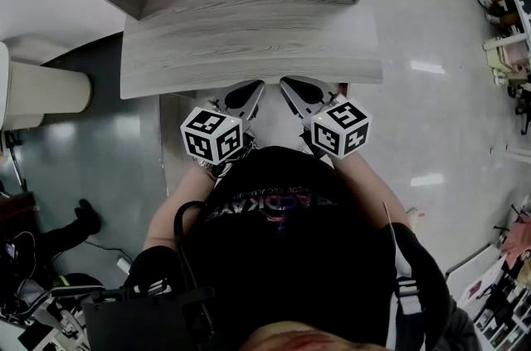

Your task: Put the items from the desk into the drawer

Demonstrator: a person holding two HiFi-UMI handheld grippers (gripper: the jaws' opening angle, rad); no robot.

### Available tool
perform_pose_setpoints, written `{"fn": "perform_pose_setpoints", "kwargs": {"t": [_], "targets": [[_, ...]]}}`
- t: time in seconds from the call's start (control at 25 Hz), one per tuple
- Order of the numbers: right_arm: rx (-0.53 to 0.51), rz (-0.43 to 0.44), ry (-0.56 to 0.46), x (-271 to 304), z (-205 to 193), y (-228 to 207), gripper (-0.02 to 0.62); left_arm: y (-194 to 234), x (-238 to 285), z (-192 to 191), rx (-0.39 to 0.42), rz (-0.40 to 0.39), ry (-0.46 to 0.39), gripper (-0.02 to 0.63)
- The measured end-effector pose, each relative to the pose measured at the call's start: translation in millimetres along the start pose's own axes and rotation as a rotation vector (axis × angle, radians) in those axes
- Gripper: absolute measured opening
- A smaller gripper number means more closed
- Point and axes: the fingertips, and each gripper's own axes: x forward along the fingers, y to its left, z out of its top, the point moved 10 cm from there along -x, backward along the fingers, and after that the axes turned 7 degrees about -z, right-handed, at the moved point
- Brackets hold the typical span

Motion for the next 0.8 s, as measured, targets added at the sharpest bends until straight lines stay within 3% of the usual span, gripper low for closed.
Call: {"fn": "perform_pose_setpoints", "kwargs": {"t": [0.8], "targets": [[0.009,-0.03,0.004,-11,-9,6,0.017,-8,1,-6,-0.005,-0.032,0.008,0.011]]}}
